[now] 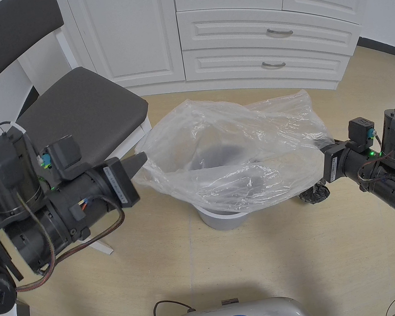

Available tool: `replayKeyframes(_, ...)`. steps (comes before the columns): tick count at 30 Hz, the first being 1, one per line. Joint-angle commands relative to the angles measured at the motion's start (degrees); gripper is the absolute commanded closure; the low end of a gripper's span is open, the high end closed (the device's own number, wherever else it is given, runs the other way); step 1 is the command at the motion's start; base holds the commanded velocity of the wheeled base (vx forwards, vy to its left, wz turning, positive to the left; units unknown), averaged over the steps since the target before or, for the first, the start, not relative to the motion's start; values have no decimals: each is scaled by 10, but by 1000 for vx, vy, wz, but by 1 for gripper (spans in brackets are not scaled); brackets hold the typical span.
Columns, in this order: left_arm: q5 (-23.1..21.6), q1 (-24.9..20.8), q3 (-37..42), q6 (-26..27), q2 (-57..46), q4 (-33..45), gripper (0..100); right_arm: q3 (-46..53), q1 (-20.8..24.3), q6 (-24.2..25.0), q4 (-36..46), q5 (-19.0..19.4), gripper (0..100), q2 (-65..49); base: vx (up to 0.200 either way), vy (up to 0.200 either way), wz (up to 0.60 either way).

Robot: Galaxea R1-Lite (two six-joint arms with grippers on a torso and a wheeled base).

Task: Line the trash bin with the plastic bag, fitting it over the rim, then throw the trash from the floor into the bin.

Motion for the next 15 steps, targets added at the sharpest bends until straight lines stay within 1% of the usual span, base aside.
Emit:
replayKeyframes(1,-3,24,-60,2,70,-1,100,-2,-28,-6,0,2,100,2,0,0,0)
replayKeyframes(4,-2,38,-81,5,98,-2,100,-4,-43,-7,-1,5,100,11,0,0,0)
replayKeyframes(9,-10,68,-94,21,109,-8,100,-10,-69,-7,0,8,100,15,0,0,0)
replayKeyframes(15,-9,79,-87,36,113,-9,100,-17,-86,-21,-3,11,100,24,0,0,0)
